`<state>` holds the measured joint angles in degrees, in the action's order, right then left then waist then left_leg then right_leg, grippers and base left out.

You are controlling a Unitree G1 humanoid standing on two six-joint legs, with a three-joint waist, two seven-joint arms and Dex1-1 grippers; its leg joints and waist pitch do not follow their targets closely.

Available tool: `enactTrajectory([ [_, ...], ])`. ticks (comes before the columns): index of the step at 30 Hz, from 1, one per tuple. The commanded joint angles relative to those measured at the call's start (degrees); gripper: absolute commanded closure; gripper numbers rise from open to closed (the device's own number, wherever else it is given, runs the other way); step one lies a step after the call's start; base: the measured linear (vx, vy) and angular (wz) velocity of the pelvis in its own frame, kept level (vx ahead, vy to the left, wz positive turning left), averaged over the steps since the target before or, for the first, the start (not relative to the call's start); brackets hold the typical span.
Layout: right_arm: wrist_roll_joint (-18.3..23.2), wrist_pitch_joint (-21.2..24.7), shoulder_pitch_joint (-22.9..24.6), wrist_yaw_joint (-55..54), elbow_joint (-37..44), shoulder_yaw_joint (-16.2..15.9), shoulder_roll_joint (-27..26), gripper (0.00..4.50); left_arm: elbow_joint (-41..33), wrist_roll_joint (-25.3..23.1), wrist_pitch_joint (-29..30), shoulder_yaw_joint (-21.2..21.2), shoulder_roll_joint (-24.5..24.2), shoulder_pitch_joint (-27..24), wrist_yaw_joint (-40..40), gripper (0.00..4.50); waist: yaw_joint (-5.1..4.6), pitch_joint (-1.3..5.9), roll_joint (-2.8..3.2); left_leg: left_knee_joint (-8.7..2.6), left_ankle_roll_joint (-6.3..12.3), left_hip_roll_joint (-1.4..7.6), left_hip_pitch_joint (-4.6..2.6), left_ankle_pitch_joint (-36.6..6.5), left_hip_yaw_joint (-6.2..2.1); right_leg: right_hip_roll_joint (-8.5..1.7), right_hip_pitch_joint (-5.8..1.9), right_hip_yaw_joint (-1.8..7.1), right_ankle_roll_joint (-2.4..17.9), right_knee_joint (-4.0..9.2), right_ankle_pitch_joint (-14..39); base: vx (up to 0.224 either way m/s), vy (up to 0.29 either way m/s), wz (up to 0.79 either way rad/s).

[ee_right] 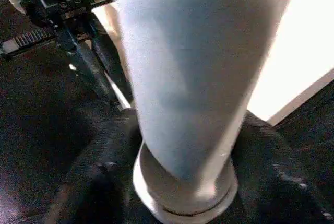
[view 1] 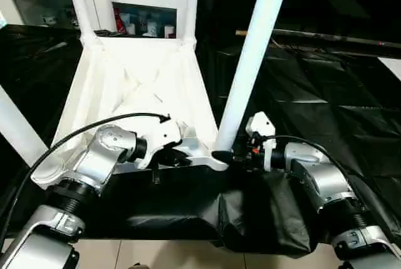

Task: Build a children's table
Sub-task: Rotate leg to tighten

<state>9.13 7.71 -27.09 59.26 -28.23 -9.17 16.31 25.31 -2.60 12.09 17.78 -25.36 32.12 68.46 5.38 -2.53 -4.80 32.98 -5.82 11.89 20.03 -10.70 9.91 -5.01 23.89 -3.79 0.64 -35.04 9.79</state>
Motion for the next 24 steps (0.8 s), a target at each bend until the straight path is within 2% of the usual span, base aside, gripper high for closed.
enactTrajectory([
  [1,0.09,-0.41,-0.41,1.24,-1.13,-0.24,0.26,2.19,-0.24,2.38,0.01,-0.41,1.17,-0.7,0.22,4.5,0.25,3.44,0.31,-3.52,2.03,1.09,0.05,-8.71,0.16,-2.84,-3.5,2.33,11.56,3.36,9.72,0.0,0.0,0.0],
  [5,0.42,-0.35,-0.16,0.76,-2.13,-0.02,-0.25,2.46,-0.18,2.16,0.06,-0.7,1.14,-0.77,-0.46,4.5,0.22,3.46,0.27,-3.48,2.16,1.06,0.12,-8.34,0.18,-2.78,-3.53,2.31,11.84,3.24,8.74,0.0,0.0,0.0],
  [8,0.19,0.24,-0.42,-3.17,-4.54,1.16,-1.86,2.52,0.3,1.12,1.11,-1.31,2.85,-0.19,-4.72,4.5,0.16,3.32,0.32,-3.57,1.84,1.13,0.06,-9.18,0.16,-2.87,-3.39,2.32,11.86,3.4,10.1,0.0,0.0,0.0],
  [11,-1.65,0.29,-1.04,-11.29,-7.6,2.03,-4.73,2.55,1.05,-0.77,2.79,-1.39,5.75,0.63,-10.78,4.5,0.08,3.2,0.26,-3.67,1.09,1.12,0.05,-11.0,0.09,-2.95,-3.3,2.32,10.77,3.78,14.05,0.0,0.0,0.0],
  [12,-2.29,0.26,-1.18,-13.76,-8.42,2.16,-5.59,2.55,1.3,-1.26,3.31,-1.42,6.66,0.85,-12.52,4.5,-0.14,2.95,0.27,-3.88,0.06,1.08,0.06,-12.86,-0.07,-3.06,-3.22,2.25,9.39,4.24,18.52,0.0,0.0,0.0],
  [14,-3.23,0.41,-1.32,-17.64,-9.45,2.22,-7.15,2.55,1.65,-1.97,4.17,-1.49,8.27,1.16,-15.44,4.5,-0.38,3.03,0.19,-3.91,-0.68,0.94,0.19,-13.6,-0.24,-3.08,-3.24,2.19,7.57,4.57,22.04,0.0,0.0,0.0],
  [15,-4.06,1.64,-1.5,-24.83,-10.81,2.67,-11.0,2.55,2.35,-2.98,6.24,-1.57,11.92,1.79,-20.83,4.5,-0.51,2.99,0.14,-3.87,-0.76,0.89,0.13,-13.8,-0.19,-3.06,-2.95,2.28,6.87,4.74,23.15,0.0,0.0,0.0],
  [16,-4.06,1.64,-1.5,-24.83,-10.81,2.67,-11.0,2.55,2.35,-2.98,6.24,-1.57,11.92,1.79,-20.83,4.5,-0.53,2.9,0.17,-3.9,-0.72,0.81,0.04,-14.3,-0.19,-3.03,-2.79,2.25,6.44,5.0,24.22,0.0,0.0,0.0],
  [17,-4.79,1.8,-1.82,-28.75,-11.7,2.78,-13.19,2.55,2.9,-3.47,7.41,-1.53,14.0,2.18,-23.75,4.5,-0.49,2.9,0.22,-3.92,-0.72,0.76,0.01,-14.81,-0.3,-3.12,-2.84,2.18,6.01,5.09,25.47,0.0,0.0,0.0],
  [18,-6.0,1.85,-2.92,-34.75,-13.68,2.66,-17.15,2.55,4.04,-4.77,8.92,-0.69,17.79,2.73,-28.33,4.5,-0.81,2.85,0.22,-4.07,-0.97,0.78,0.01,-15.6,-0.39,-3.08,-2.71,2.1,4.87,5.35,27.69,0.0,0.0,0.0],
  [19,-6.3,1.71,-3.55,-36.2,-14.61,2.54,-18.3,2.55,4.41,-5.4,9.02,-0.28,18.85,2.88,-29.62,4.5,-0.87,2.78,0.58,-4.08,-1.2,0.73,-0.17,-16.12,-0.44,-3.04,-2.47,2.07,4.69,5.46,28.38,0.0,0.0,0.0],
  [20,-8.03,0.41,-4.46,-35.81,-15.5,0.58,-18.57,2.55,4.46,-6.2,9.04,0.5,19.91,2.73,-30.26,4.5,-1.02,2.78,0.67,-4.04,-1.0,0.55,-0.4,-17.9,-0.53,-2.98,-2.44,1.85,3.8,5.85,30.58,0.0,0.0,0.0],
  [23,-8.33,-0.58,-5.06,-35.82,-16.13,0.42,-18.74,2.55,4.37,-6.58,8.79,1.01,20.52,2.49,-30.18,4.5,-1.0,2.98,0.65,-4.02,0.43,0.45,-0.54,-19.0,-0.47,-2.9,-2.31,1.88,3.05,6.2,30.16,0.0,0.0,0.0],
  [24,-5.34,-0.36,-5.24,-34.96,-16.16,3.15,-19.1,2.21,4.17,-6.58,8.11,1.25,20.48,2.21,-29.59,4.5,-0.9,3.08,0.74,-4.12,0.85,0.49,-0.39,-18.45,-0.48,-2.86,-2.43,1.93,3.33,6.04,28.67,0.0,0.0,0.0],
])
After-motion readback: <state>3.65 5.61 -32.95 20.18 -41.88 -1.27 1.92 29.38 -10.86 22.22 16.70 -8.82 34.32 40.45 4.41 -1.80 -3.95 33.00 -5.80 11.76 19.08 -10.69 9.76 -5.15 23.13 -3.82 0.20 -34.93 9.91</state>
